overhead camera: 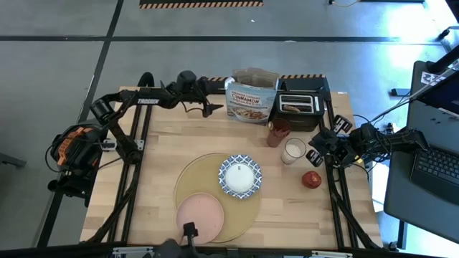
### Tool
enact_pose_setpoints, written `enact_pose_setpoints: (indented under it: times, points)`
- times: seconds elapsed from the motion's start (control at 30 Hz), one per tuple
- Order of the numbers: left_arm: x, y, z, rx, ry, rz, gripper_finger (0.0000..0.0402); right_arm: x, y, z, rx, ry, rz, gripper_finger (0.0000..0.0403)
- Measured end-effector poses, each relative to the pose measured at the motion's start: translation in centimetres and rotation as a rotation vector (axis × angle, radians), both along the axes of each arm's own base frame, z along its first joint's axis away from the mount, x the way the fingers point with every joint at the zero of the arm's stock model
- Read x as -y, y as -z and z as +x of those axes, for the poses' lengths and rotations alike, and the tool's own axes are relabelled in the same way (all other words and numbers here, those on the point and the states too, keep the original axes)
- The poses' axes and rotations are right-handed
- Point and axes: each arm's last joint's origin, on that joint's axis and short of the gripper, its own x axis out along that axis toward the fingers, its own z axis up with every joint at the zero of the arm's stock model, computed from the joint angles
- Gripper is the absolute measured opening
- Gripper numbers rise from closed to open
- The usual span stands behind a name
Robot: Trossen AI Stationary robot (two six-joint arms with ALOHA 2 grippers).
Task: Arrange a breakfast setting
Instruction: Pour the cereal from the cereal box into the white pattern bowl
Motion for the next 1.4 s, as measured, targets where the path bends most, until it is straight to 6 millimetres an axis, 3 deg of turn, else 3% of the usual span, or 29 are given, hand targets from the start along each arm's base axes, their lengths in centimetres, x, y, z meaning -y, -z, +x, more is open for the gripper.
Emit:
enact_pose_setpoints:
  times: [0.2, 0.4, 0.53, 0.77, 1.4]
  points:
    - [-0.3, -0.3, -0.2, 0.066, 0.041, -0.054, 0.0389, 0.0, -0.1, 0.0, 0.009, 0.003, -0.001, 0.0037]
    - [-0.8, 1.9, 0.4, 0.049, 0.063, -0.119, 0.0389, 0.0, -0.1, -0.1, 0.016, 0.004, -0.001, 0.0037]
    - [-1.6, 3.0, 1.5, 0.035, 0.071, -0.156, 0.0389, 0.0, -0.1, -0.1, 0.019, 0.008, -0.004, 0.0037]
    - [-2.8, 2.5, 3.9, 0.059, 0.101, -0.172, 0.0389, 0.0, -0.1, -0.1, 0.017, 0.014, -0.001, 0.0037]
    - [-0.2, 2.9, 6.1, -0.004, 0.264, -0.21, 0.0389, 0.0, 0.0, 0.1, -0.001, 0.008, 0.002, 0.0037]
